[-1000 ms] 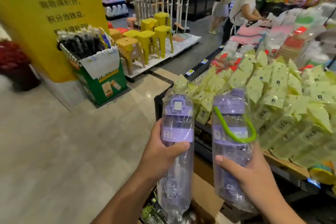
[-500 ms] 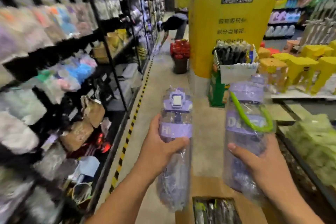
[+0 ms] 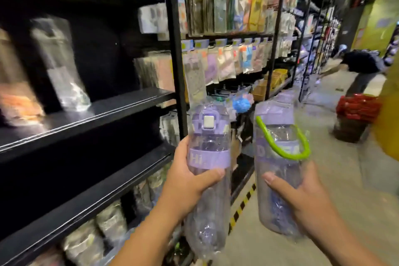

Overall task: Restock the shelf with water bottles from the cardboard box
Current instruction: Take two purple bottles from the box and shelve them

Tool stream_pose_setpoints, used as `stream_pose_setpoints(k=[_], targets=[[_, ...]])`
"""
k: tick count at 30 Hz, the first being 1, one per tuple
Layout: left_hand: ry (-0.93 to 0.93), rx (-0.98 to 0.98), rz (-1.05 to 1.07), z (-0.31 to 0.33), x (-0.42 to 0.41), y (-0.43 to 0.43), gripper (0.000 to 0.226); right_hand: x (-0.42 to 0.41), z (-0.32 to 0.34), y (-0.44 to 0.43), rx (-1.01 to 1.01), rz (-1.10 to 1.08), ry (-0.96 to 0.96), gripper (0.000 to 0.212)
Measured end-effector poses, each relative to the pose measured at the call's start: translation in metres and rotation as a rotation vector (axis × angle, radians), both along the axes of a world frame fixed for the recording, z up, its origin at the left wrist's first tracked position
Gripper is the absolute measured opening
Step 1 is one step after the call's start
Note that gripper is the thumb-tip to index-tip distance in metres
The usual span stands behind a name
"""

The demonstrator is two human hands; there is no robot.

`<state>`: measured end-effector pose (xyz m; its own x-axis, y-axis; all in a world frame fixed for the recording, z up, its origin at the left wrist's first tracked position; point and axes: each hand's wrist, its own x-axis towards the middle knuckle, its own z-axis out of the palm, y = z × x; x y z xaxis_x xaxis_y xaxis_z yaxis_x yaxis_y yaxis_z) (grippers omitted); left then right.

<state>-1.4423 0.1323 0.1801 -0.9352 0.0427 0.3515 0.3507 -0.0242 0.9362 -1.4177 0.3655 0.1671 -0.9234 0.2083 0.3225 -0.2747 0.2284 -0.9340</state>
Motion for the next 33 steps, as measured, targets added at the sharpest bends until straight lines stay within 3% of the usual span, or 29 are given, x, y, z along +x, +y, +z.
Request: stream_pose_setpoints(k=[4, 9, 13, 18, 24, 28, 32, 33], targets=[[0.063, -0.042, 0.113, 0.023, -0.010, -0.106, 0.090, -0.042, 0.011, -0.094, -0.071, 0.131, 0.078, 0.076], [0.144, -0.003, 0.188, 0.050, -0.034, -0.192, 0.083, -0.086, 0.028, -0.192, -0.010, 0.240, 0.216, 0.058], [0.181, 0.019, 0.224, 0.066, -0.059, -0.219, 0.083, -0.117, 0.040, -0.246, -0.067, 0.301, 0.239, 0.055], [0.271, -0.025, 0.275, 0.092, -0.087, -0.240, 0.085, -0.168, 0.064, -0.275, -0.086, 0.376, 0.303, 0.071], [0.353, -0.046, 0.372, 0.117, -0.135, -0.237, 0.083, -0.241, 0.091, -0.282, -0.126, 0.413, 0.352, 0.045], [0.391, -0.120, 0.492, 0.127, -0.182, -0.227, 0.086, -0.294, 0.097, -0.276, -0.102, 0.543, 0.379, 0.052], [0.400, -0.187, 0.584, 0.132, -0.230, -0.221, 0.092, -0.350, 0.103, -0.272, 0.001, 0.584, 0.457, 0.087], [0.398, -0.221, 0.603, 0.131, -0.240, -0.221, 0.093, -0.363, 0.105, -0.274, -0.002, 0.592, 0.464, 0.086]])
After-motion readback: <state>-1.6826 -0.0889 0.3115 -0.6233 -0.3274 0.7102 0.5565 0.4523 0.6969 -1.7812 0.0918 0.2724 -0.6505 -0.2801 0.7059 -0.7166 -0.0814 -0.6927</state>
